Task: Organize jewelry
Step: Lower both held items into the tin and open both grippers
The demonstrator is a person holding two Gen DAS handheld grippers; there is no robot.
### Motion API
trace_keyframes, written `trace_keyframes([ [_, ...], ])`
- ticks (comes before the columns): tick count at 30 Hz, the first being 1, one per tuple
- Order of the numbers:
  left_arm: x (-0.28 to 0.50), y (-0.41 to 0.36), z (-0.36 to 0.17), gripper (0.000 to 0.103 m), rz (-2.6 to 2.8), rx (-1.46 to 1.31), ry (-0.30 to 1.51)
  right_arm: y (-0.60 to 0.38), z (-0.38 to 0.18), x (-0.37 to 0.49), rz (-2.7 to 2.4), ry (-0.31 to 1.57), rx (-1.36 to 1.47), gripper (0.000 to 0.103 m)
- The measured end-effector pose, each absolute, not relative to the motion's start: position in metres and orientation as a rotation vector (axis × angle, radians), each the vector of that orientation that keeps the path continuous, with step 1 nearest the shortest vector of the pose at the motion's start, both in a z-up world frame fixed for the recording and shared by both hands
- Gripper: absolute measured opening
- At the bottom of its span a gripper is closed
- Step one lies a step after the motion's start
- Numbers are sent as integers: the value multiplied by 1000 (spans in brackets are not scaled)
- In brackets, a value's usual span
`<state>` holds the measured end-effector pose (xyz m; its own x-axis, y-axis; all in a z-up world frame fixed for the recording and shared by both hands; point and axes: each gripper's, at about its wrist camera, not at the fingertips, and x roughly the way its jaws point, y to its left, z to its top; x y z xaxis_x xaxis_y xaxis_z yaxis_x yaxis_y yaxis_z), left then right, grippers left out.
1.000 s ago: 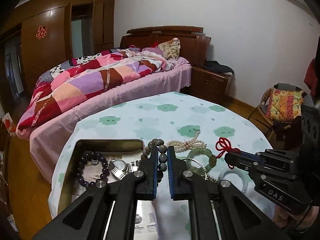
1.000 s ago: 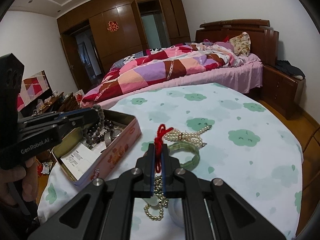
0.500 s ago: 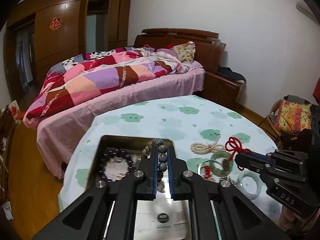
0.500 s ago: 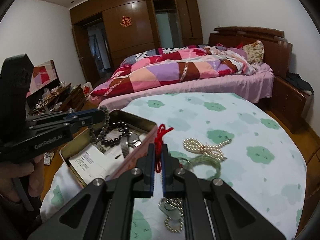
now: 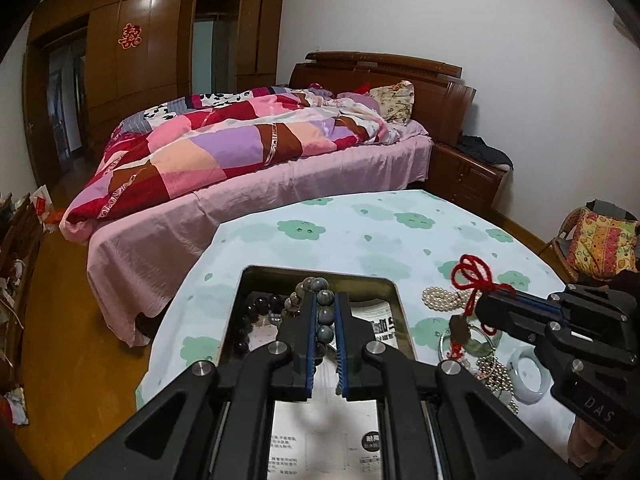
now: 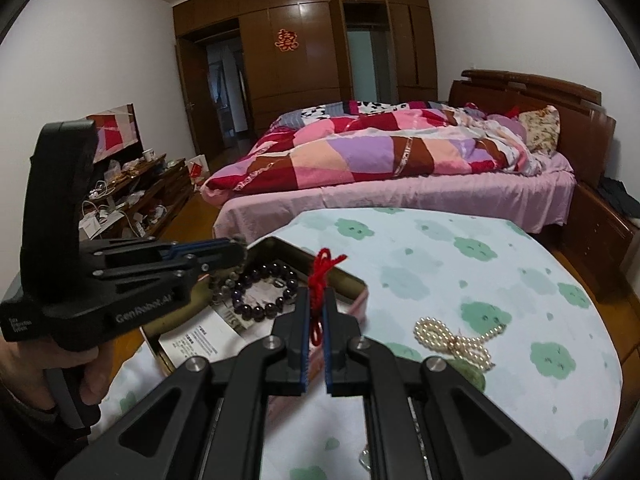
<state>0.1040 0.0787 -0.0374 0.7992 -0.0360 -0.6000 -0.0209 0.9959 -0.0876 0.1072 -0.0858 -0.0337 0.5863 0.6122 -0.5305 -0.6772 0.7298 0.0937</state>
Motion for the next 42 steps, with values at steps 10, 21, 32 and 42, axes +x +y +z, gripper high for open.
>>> trace_keyframes([
  [10, 120, 86, -45, 8, 0, -80, 670, -64, -43, 120, 768, 599, -139, 7],
  [21, 131, 93, -56, 8, 8, -83, 708, -51, -57, 135, 746, 644, -158, 7],
  [32, 139, 96, -67, 8, 15, -74, 743, -44, -75, 145, 736, 694, -164, 7],
  [42, 141, 98, -74, 8, 16, -67, 758, -40, -84, 151, 721, 725, -175, 9],
])
